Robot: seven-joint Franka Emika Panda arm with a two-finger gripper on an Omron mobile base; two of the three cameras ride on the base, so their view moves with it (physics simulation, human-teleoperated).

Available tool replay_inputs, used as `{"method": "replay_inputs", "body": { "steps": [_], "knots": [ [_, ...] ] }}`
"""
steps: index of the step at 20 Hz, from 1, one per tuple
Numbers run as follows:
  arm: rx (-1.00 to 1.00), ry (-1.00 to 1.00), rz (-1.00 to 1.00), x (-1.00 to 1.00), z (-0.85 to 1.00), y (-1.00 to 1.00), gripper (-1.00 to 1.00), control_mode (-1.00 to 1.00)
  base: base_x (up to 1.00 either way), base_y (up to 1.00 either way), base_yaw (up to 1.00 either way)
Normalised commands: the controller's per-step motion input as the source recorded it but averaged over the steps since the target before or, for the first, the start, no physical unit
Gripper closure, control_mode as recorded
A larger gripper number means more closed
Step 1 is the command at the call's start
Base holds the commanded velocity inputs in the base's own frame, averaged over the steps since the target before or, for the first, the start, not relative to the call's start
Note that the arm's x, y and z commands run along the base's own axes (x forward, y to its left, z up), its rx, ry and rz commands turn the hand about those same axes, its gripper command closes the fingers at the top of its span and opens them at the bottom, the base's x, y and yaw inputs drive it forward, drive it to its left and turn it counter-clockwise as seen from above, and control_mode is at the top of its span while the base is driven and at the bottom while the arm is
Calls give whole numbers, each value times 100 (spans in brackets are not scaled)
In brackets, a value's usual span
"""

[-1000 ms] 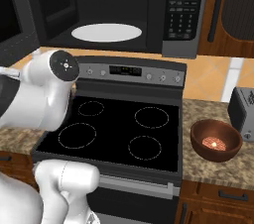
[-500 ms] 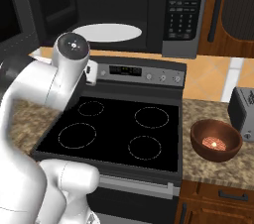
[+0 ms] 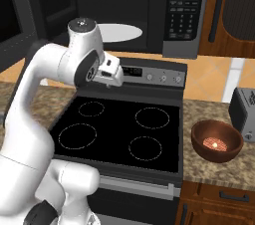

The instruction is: Open the microwave, place the bowl with waffle inside the microwave, then close the microwave door and turn it on.

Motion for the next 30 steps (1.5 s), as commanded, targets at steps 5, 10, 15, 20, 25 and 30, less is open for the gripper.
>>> {"method": "replay_inputs", "body": {
  "steps": [5,10,15,20,25,30],
  "knots": [
    [-3,32,-28,23,-27,-35,-100,-100,0,0,0],
    [0,20,-14,44,-62,-56,-100,-100,0,0,0],
    [0,17,-12,75,-100,-63,-100,-100,0,0,0],
    [0,15,-12,72,-100,-43,-100,-100,0,0,0],
    [-1,3,-6,21,-77,-37,-100,-100,0,0,0],
    [0,0,1,-3,-2,-11,-100,-100,0,0,0]
  ]
}}
